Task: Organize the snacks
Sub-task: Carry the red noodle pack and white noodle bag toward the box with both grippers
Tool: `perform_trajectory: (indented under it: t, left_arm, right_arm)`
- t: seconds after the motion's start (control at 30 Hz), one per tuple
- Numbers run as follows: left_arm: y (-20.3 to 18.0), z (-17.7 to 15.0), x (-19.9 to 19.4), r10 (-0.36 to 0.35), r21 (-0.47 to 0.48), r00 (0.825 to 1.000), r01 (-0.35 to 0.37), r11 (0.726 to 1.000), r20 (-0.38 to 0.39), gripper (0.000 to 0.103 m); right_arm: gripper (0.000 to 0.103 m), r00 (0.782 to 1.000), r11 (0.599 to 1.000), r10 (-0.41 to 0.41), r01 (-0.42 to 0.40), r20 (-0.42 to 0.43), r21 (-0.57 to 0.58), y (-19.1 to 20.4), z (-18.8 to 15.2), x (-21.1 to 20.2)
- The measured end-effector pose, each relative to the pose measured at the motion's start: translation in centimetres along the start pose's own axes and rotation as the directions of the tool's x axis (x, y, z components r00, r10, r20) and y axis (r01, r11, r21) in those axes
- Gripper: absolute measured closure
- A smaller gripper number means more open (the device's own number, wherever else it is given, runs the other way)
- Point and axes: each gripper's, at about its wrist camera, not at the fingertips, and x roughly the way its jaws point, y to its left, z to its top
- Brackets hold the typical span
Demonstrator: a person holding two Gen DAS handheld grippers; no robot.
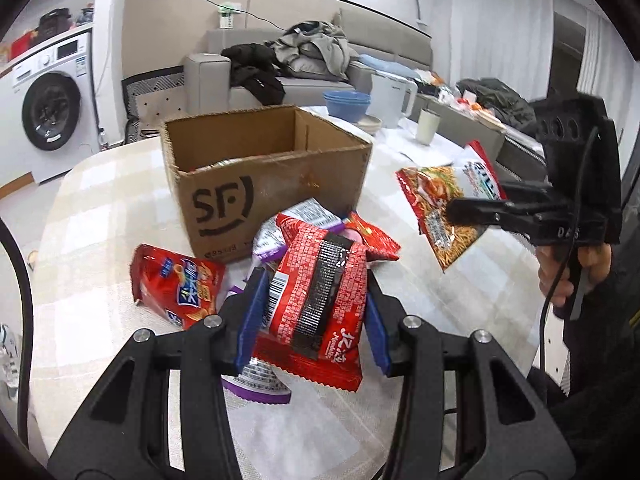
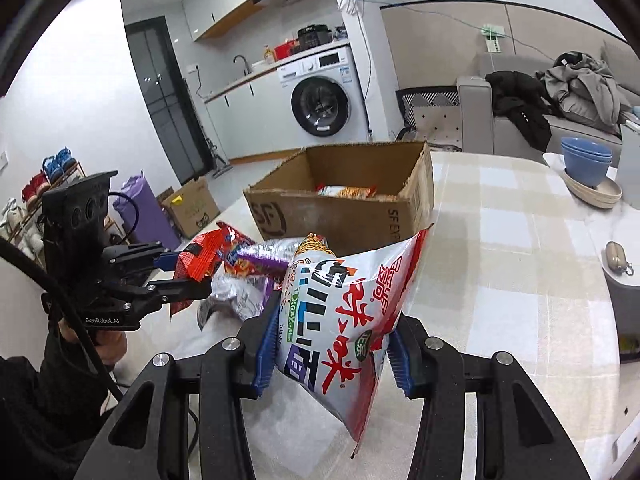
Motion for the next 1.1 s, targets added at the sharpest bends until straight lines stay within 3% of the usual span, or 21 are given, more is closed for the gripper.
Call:
perform_trajectory:
  t: [0.57,1.1]
  left_arm:
    - [1.1,3.5,-2.1,0.131,-0.093,0.987,-0.122,0.988,0.096,0.061]
    - [1.3,7.1,-1.1,0.169,-0.1,0.978,-0.158,0.982,0.123,0.061]
  right_arm:
    - [0.056,0.982,0.992,-0.077,0.058,0.175,0.111,0.0,2.4,-0.9]
    - [0.056,0.968,0.986,-0.113,0.081,0.223,0.148,-0.3,5.4,0.1]
